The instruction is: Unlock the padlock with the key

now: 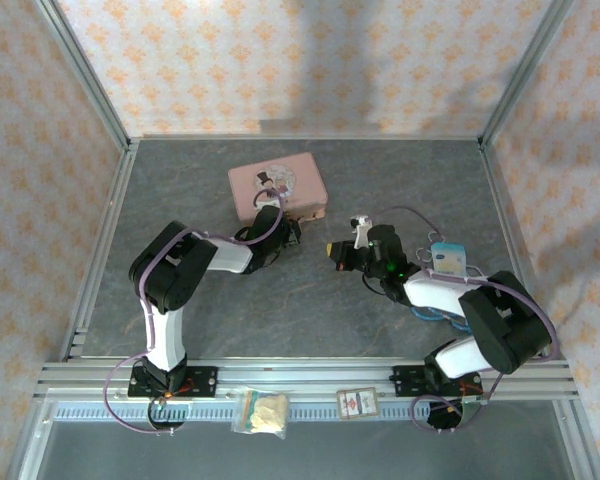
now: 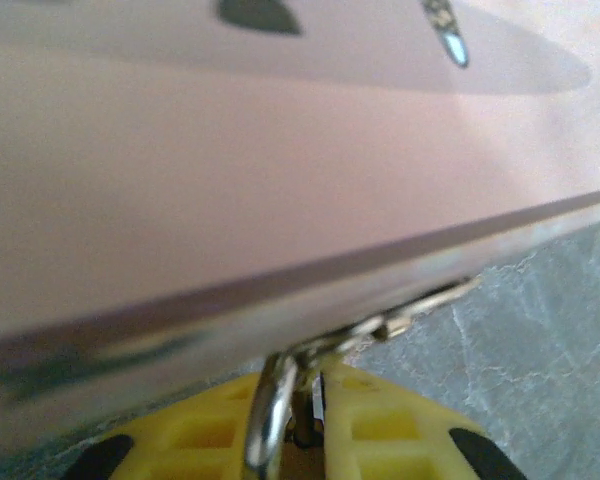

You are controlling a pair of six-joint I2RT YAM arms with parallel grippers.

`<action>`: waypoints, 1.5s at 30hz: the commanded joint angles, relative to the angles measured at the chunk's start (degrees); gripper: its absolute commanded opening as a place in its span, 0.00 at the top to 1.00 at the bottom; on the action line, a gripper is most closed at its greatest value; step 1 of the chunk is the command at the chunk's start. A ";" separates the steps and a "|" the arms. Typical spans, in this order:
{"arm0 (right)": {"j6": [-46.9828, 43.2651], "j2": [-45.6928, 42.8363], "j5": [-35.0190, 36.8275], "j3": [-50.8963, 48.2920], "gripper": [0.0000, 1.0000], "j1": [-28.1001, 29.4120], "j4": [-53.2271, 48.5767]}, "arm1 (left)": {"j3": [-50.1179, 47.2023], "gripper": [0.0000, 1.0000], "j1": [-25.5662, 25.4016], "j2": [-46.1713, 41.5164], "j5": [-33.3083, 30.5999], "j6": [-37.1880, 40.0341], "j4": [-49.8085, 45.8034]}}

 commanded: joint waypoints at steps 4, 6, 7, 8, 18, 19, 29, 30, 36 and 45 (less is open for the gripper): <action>-0.18 -0.27 -0.34 0.93 1.00 -0.11 0.81 | 2.01 0.64 0.51 0.51 -4.31 2.44 -10.33; -0.11 -0.45 -0.32 1.00 1.00 -0.11 0.81 | 1.35 0.60 0.17 0.60 -5.16 -0.04 -8.77; -0.04 -0.54 -0.26 0.94 1.00 -0.11 0.80 | 1.18 0.58 -0.26 0.63 -6.36 -1.33 -8.33; -0.08 -0.62 -0.24 0.92 1.00 -0.11 0.77 | 1.06 0.57 -0.69 0.74 -7.35 -2.43 -7.90; -0.22 -1.56 0.58 0.50 1.00 -0.11 0.48 | 1.91 0.55 -5.30 6.37 -14.00 -11.99 -3.20; -0.37 -1.80 0.81 0.26 1.00 -0.10 0.51 | 1.92 0.55 -5.26 6.94 -14.26 -12.43 -3.24; -0.70 -1.60 1.91 -0.10 1.00 -0.11 0.57 | 1.23 0.76 -5.05 7.98 -14.91 -13.24 -3.22; -0.61 -1.29 1.89 -0.19 1.00 -0.11 0.68 | 1.28 0.78 -4.97 8.03 -14.67 -13.24 -3.20; 0.54 0.19 1.70 -0.58 1.00 -0.11 1.75 | -0.48 0.92 -3.67 5.83 -9.55 -14.37 0.17; 7.72 5.42 -3.58 -0.76 1.00 -0.11 7.54 | -6.43 0.98 -0.79 -0.24 5.24 -23.97 16.39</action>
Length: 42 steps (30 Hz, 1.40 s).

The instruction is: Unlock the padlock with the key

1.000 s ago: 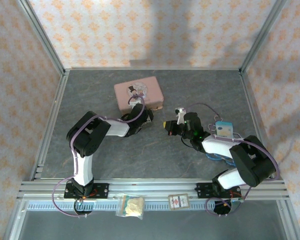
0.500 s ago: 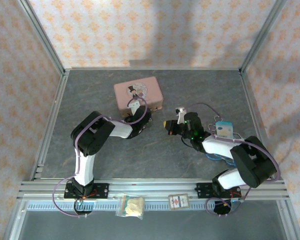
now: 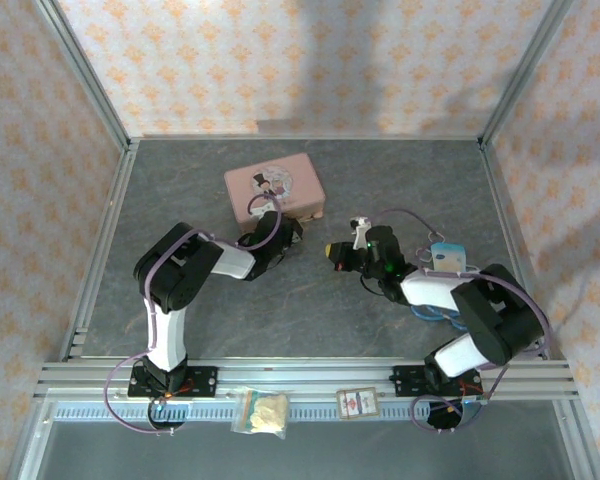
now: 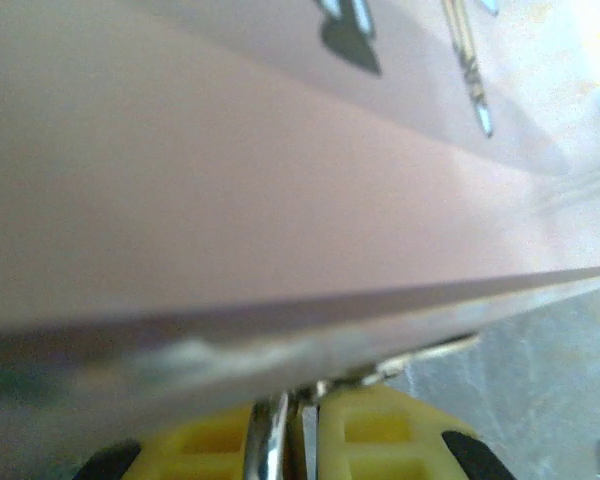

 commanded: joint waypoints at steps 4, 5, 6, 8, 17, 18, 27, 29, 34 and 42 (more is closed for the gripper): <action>6.82 4.13 -5.89 -0.60 1.00 -0.11 8.52 | -3.85 1.00 0.87 -1.58 12.18 -11.13 10.89; 7.62 4.79 -6.66 -0.61 1.00 -0.09 9.79 | -4.19 1.00 0.89 -1.48 13.18 -12.40 13.11; 8.46 5.53 -7.39 -0.56 1.00 -0.11 10.68 | -4.66 1.00 0.89 -1.17 14.26 -13.87 15.27; 10.13 6.89 -8.96 -0.05 1.00 -0.16 12.20 | -5.77 1.00 0.94 -0.96 15.38 -16.18 19.64; 18.59 11.87 -14.95 0.09 1.00 -0.18 23.00 | -8.44 1.00 0.83 -1.16 16.01 -19.68 27.70; 18.58 12.02 -15.09 0.02 1.00 -0.14 23.64 | -8.70 1.00 0.83 -1.14 16.02 -19.86 28.19; 18.12 12.91 -15.90 0.65 1.00 -0.81 25.12 | -9.63 1.00 0.75 -0.88 16.73 -21.24 30.45; 18.32 13.19 -15.81 0.79 1.00 -0.89 25.62 | -9.75 1.00 0.70 -0.96 16.73 -21.28 30.50; 18.29 13.08 -15.84 1.15 1.00 -1.47 25.56 | -9.95 1.00 0.38 -1.09 16.75 -21.06 30.27; 18.21 12.05 -16.67 1.34 1.00 -1.59 25.72 | -9.78 1.00 0.44 -0.45 16.41 -21.28 30.52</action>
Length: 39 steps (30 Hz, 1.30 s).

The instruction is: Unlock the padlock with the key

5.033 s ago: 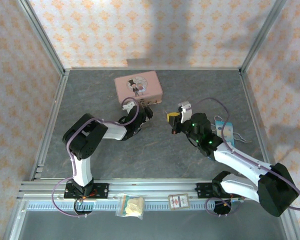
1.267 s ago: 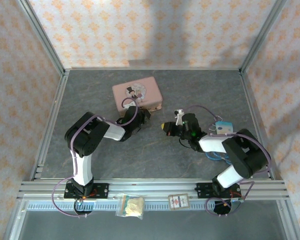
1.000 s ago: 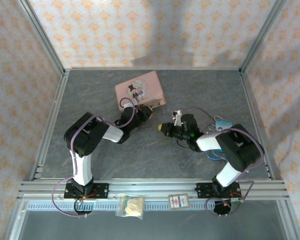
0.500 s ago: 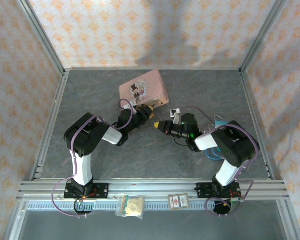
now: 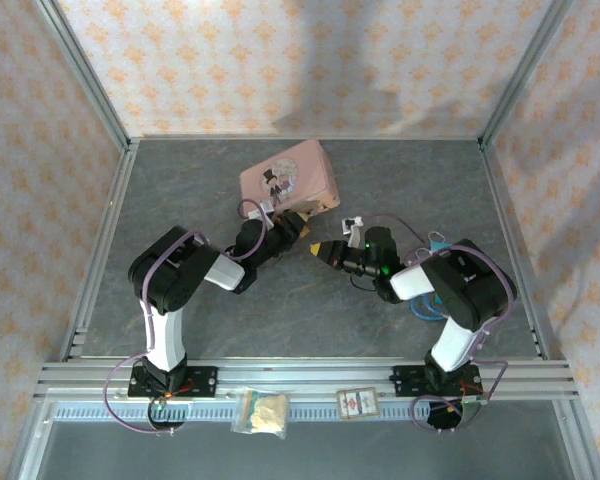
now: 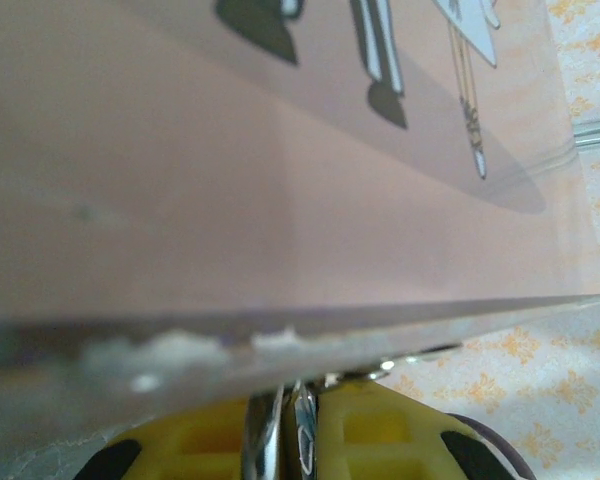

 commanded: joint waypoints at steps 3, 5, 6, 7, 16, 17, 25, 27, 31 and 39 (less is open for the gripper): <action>0.30 -0.85 -1.61 1.35 1.00 -0.23 3.59 | -0.72 1.00 -0.74 0.90 2.28 -3.36 1.87; 0.60 -0.94 -1.78 1.16 1.00 -0.25 4.43 | -0.72 1.00 -0.74 0.99 2.19 -3.36 1.79; 0.74 -1.02 -1.76 1.07 1.00 -0.25 4.63 | -0.81 1.00 -0.74 0.99 2.21 -3.43 1.77; 0.75 -1.12 -1.70 0.94 1.00 -0.19 4.67 | -0.79 1.00 -0.79 1.01 2.18 -3.44 1.88; 1.49 -0.70 -1.26 0.66 1.00 -0.25 7.39 | -1.02 1.00 -1.10 0.99 2.17 -3.54 2.18; 1.75 -0.40 -1.22 0.69 1.00 -0.25 7.83 | -1.03 1.00 -1.09 0.91 2.13 -3.54 2.14; 2.87 1.12 -0.99 0.70 1.00 -0.25 10.17 | -1.10 1.00 -1.36 0.30 2.20 -3.79 2.45; 3.02 1.65 -1.04 0.86 1.00 -0.20 10.44 | -1.07 1.00 -1.44 0.20 2.29 -4.05 2.85; 2.91 2.12 -0.93 0.57 1.00 -0.26 10.04 | -1.24 1.00 -1.53 -0.49 2.03 -4.20 2.89; 0.90 -1.02 1.11 -1.42 1.00 -0.32 6.39 | -1.64 1.00 -1.45 -0.01 1.57 -4.30 3.28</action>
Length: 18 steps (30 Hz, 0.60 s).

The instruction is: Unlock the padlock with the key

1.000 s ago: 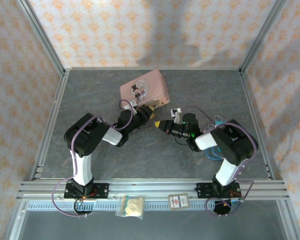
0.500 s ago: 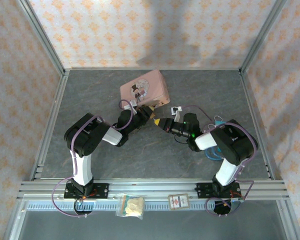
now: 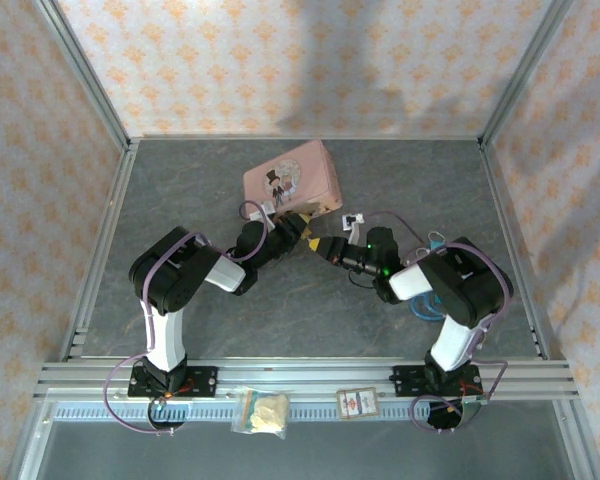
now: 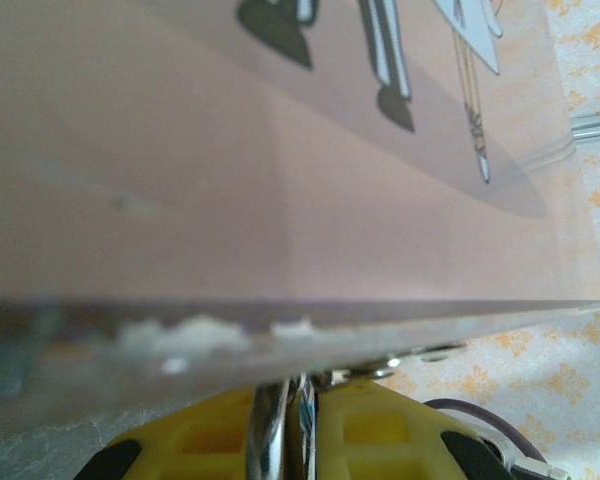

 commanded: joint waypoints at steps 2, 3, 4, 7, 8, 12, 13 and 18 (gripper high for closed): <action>-2.02 -3.15 1.72 -1.61 1.00 -0.33 -1.90 | -1.30 1.00 -0.68 0.01 1.38 -3.71 2.32; -2.22 -3.56 1.92 -1.85 1.00 -0.33 -2.37 | -1.30 1.00 -0.67 -0.02 1.34 -3.71 2.38; -2.40 -3.77 2.07 -2.06 1.00 -0.33 -2.74 | -1.32 1.00 -0.68 -0.06 1.22 -3.80 2.39; -2.56 -3.96 1.89 -2.35 1.00 -0.34 -3.00 | -1.17 1.00 -0.74 -0.13 1.30 -3.93 2.58; -2.38 -3.73 1.74 -2.27 1.00 -0.33 -2.82 | -1.11 1.00 -0.67 -0.19 1.38 -3.89 2.52; -1.21 -2.60 1.36 -1.96 1.00 -0.34 -0.64 | -1.03 1.00 -0.70 -0.50 1.42 -3.80 2.35; -0.95 -2.25 1.05 -1.61 1.00 -0.27 -0.19 | -1.00 1.00 -0.68 -0.65 1.39 -3.81 2.24; -0.43 -1.44 0.22 -0.42 1.00 -0.27 0.45 | -1.02 1.00 -0.77 -0.74 1.47 -3.78 2.32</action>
